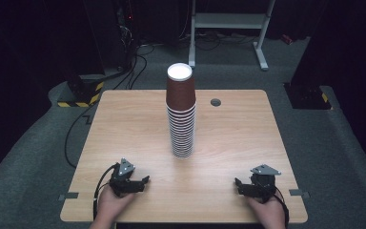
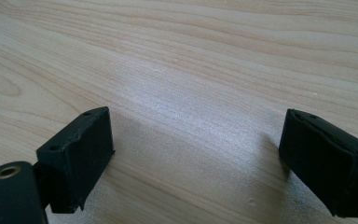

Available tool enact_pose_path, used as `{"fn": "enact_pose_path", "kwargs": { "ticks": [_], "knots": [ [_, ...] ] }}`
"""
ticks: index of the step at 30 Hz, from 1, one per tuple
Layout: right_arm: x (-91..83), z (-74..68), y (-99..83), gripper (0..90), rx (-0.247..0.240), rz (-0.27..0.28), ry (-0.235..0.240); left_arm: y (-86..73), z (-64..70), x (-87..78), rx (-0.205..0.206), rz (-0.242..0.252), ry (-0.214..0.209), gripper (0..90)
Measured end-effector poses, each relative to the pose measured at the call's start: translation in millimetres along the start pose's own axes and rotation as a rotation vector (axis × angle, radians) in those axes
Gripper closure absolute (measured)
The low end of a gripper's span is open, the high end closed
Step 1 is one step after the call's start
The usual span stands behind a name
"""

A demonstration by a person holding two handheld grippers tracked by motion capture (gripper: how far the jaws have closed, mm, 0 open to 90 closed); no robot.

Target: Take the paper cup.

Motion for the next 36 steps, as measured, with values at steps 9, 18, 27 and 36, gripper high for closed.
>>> {"fn": "enact_pose_path", "kwargs": {
  "ticks": [9,18,27,36],
  "knots": [
    [-0.1,0.1,-0.1,9.2,-0.004,-0.002,0.004,-0.1,0.9,0.0,-0.011,-0.006,0.011,15.8],
    [-0.6,-0.2,-0.6,9.1,-0.005,-0.003,0.008,-1.6,2.6,-1.5,-0.006,-0.014,0.001,12.7],
    [-0.1,-0.2,-0.2,8.9,-0.008,-0.003,0.010,-1.0,3.4,-3.3,0.003,-0.015,-0.007,8.8],
    [-0.4,-0.2,-0.5,8.9,-0.011,-0.004,0.011,13.9,-2.4,-19.0,-0.078,0.111,-0.040,8.8]
  ]
}}
Point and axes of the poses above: each handheld gripper's, and its own axes: x roughly forward along the jaws, y roughly out of its top, z roughly to its right, the point moved 5 cm from there along x, roughly forward along the jaws, and after that the axes turned 13 degrees about y, right-handed, at the moved point
